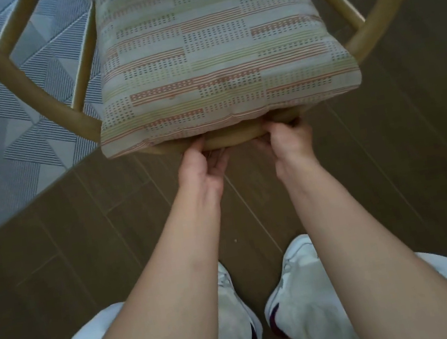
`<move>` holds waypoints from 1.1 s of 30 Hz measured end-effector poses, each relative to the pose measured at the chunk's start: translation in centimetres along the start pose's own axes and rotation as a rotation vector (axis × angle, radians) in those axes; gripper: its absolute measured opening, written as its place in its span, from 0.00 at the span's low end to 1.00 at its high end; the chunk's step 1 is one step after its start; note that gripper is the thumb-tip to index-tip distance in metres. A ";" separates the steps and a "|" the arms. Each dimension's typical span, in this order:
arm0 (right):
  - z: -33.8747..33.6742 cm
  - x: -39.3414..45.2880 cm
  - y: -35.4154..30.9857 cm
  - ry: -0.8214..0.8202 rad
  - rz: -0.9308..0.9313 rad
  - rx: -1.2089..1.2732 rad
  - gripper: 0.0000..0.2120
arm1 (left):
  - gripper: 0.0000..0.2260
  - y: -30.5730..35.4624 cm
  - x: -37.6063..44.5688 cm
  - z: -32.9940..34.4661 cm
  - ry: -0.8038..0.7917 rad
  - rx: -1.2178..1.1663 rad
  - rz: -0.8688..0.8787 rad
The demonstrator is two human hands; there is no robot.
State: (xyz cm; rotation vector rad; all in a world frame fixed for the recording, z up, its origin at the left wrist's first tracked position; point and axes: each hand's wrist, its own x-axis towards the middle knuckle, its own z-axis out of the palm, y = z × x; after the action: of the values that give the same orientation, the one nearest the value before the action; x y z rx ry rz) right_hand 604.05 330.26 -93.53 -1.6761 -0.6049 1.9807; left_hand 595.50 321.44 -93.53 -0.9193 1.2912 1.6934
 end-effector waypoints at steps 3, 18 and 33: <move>-0.6 -3.4 -2.6 0.015 -0.003 -0.043 0.18 | 0.17 0.8 -4.3 0.7 0.026 0.002 -0.003; 4.7 -10.9 -16.5 -0.065 -0.082 -0.036 0.10 | 0.21 9.5 -15.4 9.0 -0.029 0.004 0.059; 13.0 -12.2 -25.0 -0.044 -0.179 0.004 0.15 | 0.20 18.7 -17.9 16.0 -0.150 0.109 0.156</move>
State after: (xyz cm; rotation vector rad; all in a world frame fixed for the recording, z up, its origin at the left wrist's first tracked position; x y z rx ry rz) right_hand 594.72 342.23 -66.79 -1.5233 -0.7388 1.8934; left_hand 584.73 331.10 -66.70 -0.6296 1.3686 1.7556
